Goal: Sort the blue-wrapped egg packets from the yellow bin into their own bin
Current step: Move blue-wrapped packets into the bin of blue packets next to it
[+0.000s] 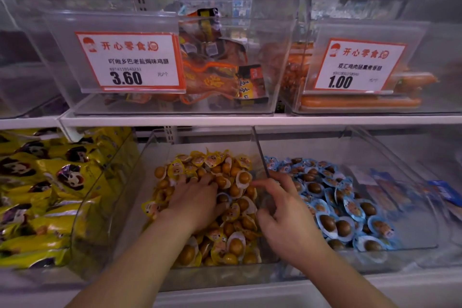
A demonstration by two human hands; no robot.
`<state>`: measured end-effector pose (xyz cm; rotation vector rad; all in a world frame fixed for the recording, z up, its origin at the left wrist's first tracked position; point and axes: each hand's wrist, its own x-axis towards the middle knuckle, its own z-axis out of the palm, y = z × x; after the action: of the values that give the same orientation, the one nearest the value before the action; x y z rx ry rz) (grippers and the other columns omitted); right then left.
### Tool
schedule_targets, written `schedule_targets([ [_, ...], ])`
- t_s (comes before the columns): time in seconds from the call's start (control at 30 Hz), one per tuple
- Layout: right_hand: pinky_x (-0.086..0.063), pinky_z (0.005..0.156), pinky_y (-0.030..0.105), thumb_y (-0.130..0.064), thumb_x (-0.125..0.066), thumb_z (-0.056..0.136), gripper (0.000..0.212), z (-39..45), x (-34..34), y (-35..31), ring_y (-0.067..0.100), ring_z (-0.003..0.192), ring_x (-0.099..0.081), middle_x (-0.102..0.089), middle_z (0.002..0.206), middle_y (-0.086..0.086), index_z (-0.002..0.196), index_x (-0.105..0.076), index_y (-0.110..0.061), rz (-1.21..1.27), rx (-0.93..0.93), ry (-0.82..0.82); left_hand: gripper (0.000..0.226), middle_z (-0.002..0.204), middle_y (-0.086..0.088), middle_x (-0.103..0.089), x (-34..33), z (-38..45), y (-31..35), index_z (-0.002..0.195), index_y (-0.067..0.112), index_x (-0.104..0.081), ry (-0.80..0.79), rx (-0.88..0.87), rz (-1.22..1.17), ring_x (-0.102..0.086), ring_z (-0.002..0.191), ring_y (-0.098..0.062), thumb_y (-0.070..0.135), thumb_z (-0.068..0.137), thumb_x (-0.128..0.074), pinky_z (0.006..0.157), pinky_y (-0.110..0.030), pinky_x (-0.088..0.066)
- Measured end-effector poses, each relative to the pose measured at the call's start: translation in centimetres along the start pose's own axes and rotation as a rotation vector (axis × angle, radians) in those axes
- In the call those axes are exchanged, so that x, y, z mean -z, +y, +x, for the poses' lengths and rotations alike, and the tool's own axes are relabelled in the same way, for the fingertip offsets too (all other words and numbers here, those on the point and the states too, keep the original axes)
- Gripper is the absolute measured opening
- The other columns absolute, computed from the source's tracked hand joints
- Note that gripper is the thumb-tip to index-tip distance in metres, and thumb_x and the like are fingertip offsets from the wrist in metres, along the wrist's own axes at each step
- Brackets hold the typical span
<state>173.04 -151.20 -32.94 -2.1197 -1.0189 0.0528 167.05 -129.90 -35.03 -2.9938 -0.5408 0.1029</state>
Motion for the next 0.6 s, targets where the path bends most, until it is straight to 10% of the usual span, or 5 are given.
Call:
schedule_targets([
  [0.17, -0.039, 0.066, 0.004, -0.028, -0.052, 0.085, 0.042, 0.0, -0.1, -0.3, -0.002, 0.084, -0.057, -0.032, 0.139, -0.017, 0.123, -0.052, -0.045, -0.020, -0.009, 0.024, 0.075, 0.162, 0.007, -0.025, -0.4, 0.9, -0.2, 0.153, 0.045, -0.004, -0.075, -0.090, -0.139, -0.042, 0.137, -0.026, 0.067, 0.090, -0.040, 0.113, -0.053, -0.017],
  [0.47, -0.045, 0.071, 0.012, -0.026, -0.053, 0.083, 0.041, 0.1, -0.1, -0.6, 0.003, 0.088, -0.058, -0.036, 0.134, -0.015, 0.120, -0.054, -0.044, -0.001, 0.006, 0.041, 0.046, 0.125, 0.014, -0.061, 0.1, 0.7, 0.1, 0.117, 0.050, -0.043, -0.164, -0.100, -0.416, -0.055, 0.119, -0.019, 0.060, 0.075, -0.059, 0.109, -0.049, -0.033],
  [0.6, -0.040, 0.067, 0.008, -0.026, -0.056, 0.085, 0.040, 0.1, 0.0, -0.5, 0.004, 0.084, -0.058, -0.034, 0.136, -0.015, 0.120, -0.053, -0.044, -0.008, 0.000, 0.031, 0.030, 0.099, 0.011, -0.067, 0.5, 0.0, -0.6, 0.099, 0.038, -0.060, -0.068, -0.082, -0.851, -0.064, 0.093, -0.013, 0.028, 0.076, -0.075, 0.085, -0.037, -0.053],
])
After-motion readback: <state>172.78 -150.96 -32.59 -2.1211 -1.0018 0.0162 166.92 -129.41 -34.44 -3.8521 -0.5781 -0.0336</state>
